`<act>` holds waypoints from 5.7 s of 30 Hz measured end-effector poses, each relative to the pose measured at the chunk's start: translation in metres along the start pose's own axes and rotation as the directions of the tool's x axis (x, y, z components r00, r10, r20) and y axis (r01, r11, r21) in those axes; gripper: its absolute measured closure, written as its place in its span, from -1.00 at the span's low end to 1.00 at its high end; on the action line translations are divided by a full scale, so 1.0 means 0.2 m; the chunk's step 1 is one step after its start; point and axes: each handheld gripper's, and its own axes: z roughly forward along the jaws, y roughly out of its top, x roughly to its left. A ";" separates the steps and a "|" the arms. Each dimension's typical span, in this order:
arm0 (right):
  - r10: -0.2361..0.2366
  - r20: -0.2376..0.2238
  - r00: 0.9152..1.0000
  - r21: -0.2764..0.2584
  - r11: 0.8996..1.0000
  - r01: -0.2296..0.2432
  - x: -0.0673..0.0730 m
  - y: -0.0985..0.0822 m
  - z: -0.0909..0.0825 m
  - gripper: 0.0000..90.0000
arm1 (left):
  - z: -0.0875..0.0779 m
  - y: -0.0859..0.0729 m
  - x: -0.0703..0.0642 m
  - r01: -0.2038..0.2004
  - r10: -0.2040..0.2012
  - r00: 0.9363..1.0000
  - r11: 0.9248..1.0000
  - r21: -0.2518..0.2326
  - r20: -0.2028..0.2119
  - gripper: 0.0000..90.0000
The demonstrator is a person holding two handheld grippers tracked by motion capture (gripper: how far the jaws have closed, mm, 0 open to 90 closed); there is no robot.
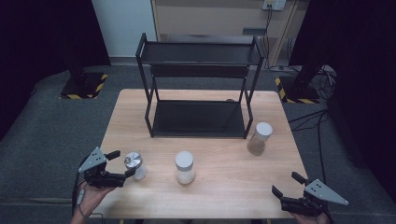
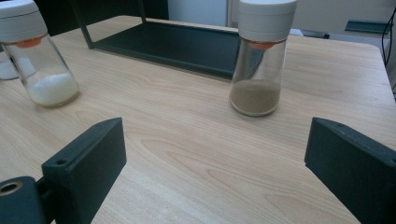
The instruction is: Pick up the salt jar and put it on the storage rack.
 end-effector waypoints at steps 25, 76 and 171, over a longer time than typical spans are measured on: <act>-0.002 -0.003 1.000 -0.002 1.000 0.002 0.00 0.00 0.00 -0.88 | 0.12 -0.03 0.03 -0.018 0.018 1.000 1.000 0.011 0.021 -0.66; 0.000 -0.005 1.000 -0.008 1.000 0.000 0.00 0.00 0.00 -0.88 | 0.29 0.13 -0.15 -0.052 0.052 0.996 0.999 0.000 -0.068 -0.26; 0.011 -0.017 1.000 -0.016 1.000 -0.011 -0.02 -0.01 0.00 -0.87 | 0.99 0.60 -0.08 0.004 -0.006 0.968 1.000 -0.007 -0.252 -0.26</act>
